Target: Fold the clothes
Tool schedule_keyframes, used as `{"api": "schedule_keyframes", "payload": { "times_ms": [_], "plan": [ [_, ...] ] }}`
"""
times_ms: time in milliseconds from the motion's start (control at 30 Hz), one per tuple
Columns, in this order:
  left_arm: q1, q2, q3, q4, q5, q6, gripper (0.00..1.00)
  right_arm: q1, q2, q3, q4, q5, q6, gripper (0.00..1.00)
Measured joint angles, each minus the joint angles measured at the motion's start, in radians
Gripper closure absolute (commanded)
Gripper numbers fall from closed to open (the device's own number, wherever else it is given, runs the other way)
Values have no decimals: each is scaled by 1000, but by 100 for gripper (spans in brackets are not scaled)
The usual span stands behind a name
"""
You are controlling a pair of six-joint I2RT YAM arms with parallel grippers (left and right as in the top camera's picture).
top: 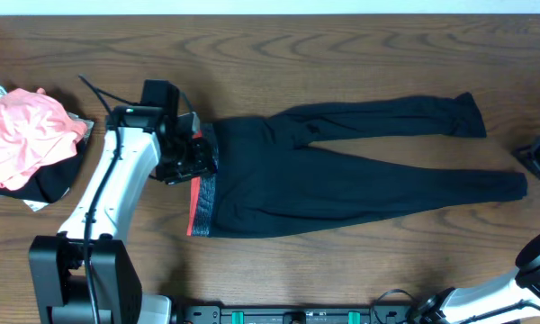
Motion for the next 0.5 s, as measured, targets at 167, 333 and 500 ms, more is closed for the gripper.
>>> {"api": "schedule_keyframes", "payload": {
  "times_ms": [167, 333, 500],
  "plan": [
    [-69, 0, 0, 10, 0, 0, 46, 50, 0, 0, -34, 90, -10, 83],
    [-107, 0, 0, 14, 0, 0, 46, 64, 0, 0, -33, 169, -7, 82],
    [-109, 0, -18, 30, 0, 0, 46, 64, 0, -2, -14, 238, -1, 78]
  ]
}}
